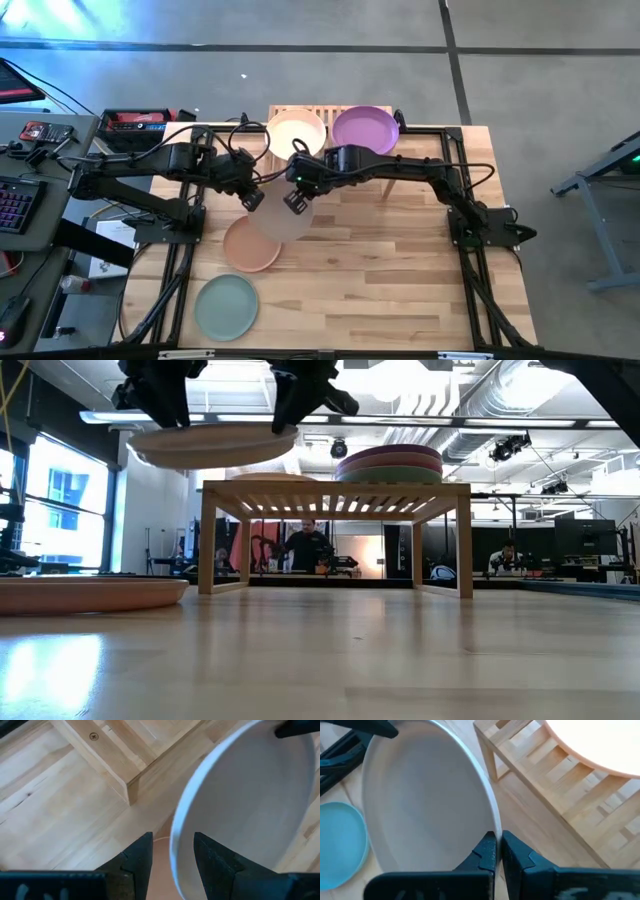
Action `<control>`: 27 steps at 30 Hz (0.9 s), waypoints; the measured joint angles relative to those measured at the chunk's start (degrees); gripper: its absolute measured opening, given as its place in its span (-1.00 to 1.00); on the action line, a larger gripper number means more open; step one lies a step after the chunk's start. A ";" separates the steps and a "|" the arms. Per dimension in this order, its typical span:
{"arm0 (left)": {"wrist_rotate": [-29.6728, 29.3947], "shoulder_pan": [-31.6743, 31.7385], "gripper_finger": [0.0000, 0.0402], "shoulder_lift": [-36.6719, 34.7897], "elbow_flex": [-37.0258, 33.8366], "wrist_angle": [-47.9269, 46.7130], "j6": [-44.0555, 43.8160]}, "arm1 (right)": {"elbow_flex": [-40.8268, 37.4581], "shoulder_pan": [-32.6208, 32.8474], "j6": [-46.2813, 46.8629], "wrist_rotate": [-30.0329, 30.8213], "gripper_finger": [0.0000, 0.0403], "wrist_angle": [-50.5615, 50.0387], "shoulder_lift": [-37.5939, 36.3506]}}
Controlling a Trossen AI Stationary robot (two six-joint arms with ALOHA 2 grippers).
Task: Place and stack plates onto a shelf
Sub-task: Stack the gray plate on top of the white plate on the shelf
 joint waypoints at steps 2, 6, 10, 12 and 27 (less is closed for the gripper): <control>-0.03 0.00 -0.35 0.00 0.00 -0.10 0.00 | 0.00 0.12 -0.01 -0.08 -1.00 -0.01 0.00; -0.03 0.00 -0.35 0.00 0.00 -0.10 0.00 | 0.00 0.22 -0.02 -0.02 -1.00 0.08 0.00; 0.05 0.00 -0.35 0.00 0.00 -0.10 1.44 | 0.00 0.24 -0.33 0.44 -1.00 1.29 0.00; 0.11 0.00 -0.35 0.00 0.00 -0.10 2.30 | 0.00 0.24 -0.45 0.52 -1.00 1.97 0.00; 0.16 -0.02 -0.97 0.00 0.00 -0.21 5.77 | 0.00 0.09 -0.08 -0.45 -1.00 2.29 0.00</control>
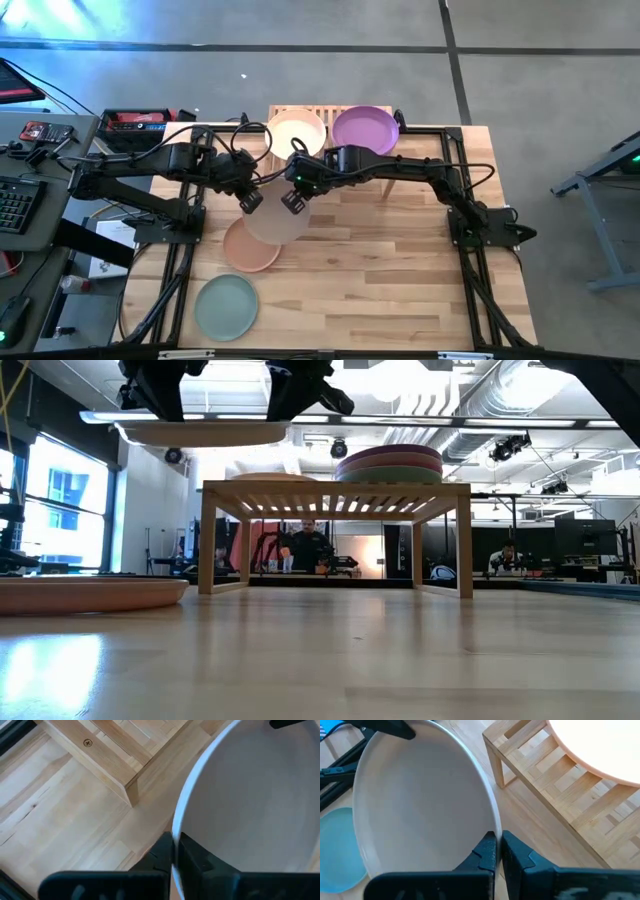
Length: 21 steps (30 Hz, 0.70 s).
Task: Place and stack plates onto a shelf
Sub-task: Stack the gray plate on top of the white plate on the shelf
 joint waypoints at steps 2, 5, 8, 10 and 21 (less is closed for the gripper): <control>0.01 0.02 -0.96 0.00 0.00 0.00 0.00 | 0.00 0.00 -0.17 -0.18 -1.00 0.00 0.00; 0.00 0.02 -0.97 0.00 0.00 0.01 0.56 | 0.00 0.00 -0.20 -0.47 -1.00 -0.02 0.00; 0.01 0.02 -0.98 0.00 0.00 -0.01 0.65 | 0.00 0.00 -1.25 -0.66 -0.98 0.08 0.00; 0.00 0.02 -0.98 0.00 0.00 -0.07 0.67 | 0.00 0.00 -1.41 -0.89 -0.93 0.69 0.00; 0.11 0.67 -0.98 0.00 0.00 -1.03 1.30 | 0.00 -0.66 -1.46 -1.06 -0.40 2.48 -0.31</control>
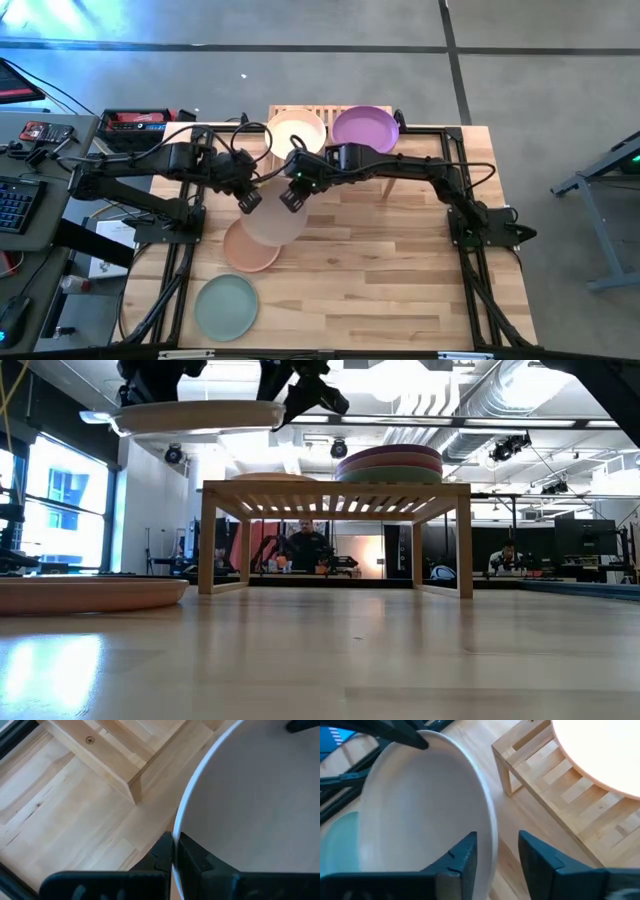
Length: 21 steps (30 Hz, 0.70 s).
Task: Place and stack plates onto a shelf
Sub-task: Stack the gray plate on top of the white plate on the shelf
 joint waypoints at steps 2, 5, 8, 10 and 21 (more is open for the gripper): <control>0.05 0.79 -0.98 0.00 0.00 -0.50 0.79 | 0.00 -0.81 0.02 -2.13 -0.35 -0.29 -0.80; 0.58 2.57 -0.98 0.00 0.00 -0.50 0.96 | 0.00 -2.27 0.31 -3.71 -0.32 -0.53 -2.68; 1.45 4.77 -0.98 0.00 0.00 -0.37 1.86 | 0.02 -3.36 1.03 -3.05 -0.32 -0.52 -4.55; 1.46 6.22 -0.98 0.00 0.00 -0.34 1.78 | 0.02 -3.86 0.32 -2.23 -0.32 -0.54 -5.92; 4.25 17.44 -0.98 0.00 0.00 10.08 3.08 | 0.04 -6.56 -10.69 -0.27 -0.32 -0.82 -10.88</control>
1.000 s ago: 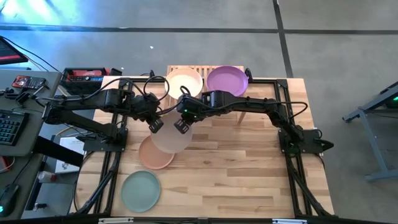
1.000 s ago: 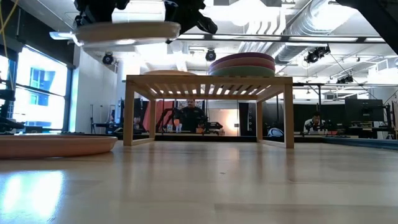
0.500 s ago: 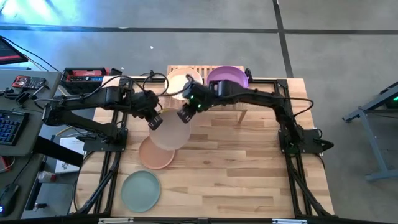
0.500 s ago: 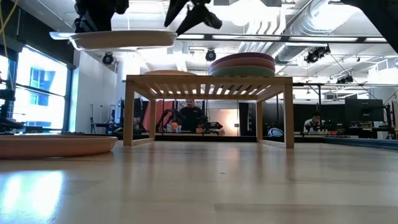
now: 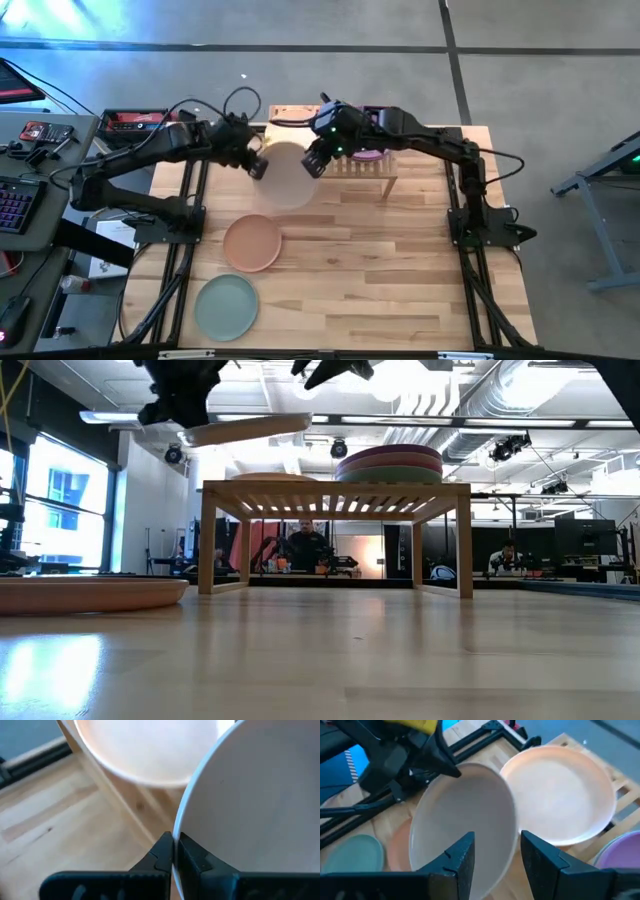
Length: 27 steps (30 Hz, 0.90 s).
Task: Place and stack plates onto a shelf
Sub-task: Stack the gray plate on top of the white plate on the shelf
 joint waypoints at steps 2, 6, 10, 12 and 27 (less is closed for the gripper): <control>0.35 2.37 -0.98 0.00 0.00 2.64 0.39 | 0.00 -0.68 -1.88 -0.01 -0.32 -0.18 -0.26; 0.46 7.16 -0.98 0.00 0.00 7.59 0.77 | 0.00 -2.05 -5.48 -0.02 -0.32 -0.69 -0.62; 0.42 11.56 -0.98 0.00 0.00 12.03 1.74 | 0.00 -3.67 -8.53 -0.06 -0.32 -1.95 -0.60; 0.43 13.53 -0.98 0.00 0.00 14.81 1.87 | 0.00 -4.52 -9.83 -0.04 -0.32 -2.62 -0.60; 3.13 25.01 -0.97 2.10 4.24 22.65 0.78 | -0.02 -11.69 -18.47 -0.08 -0.32 -8.02 -0.60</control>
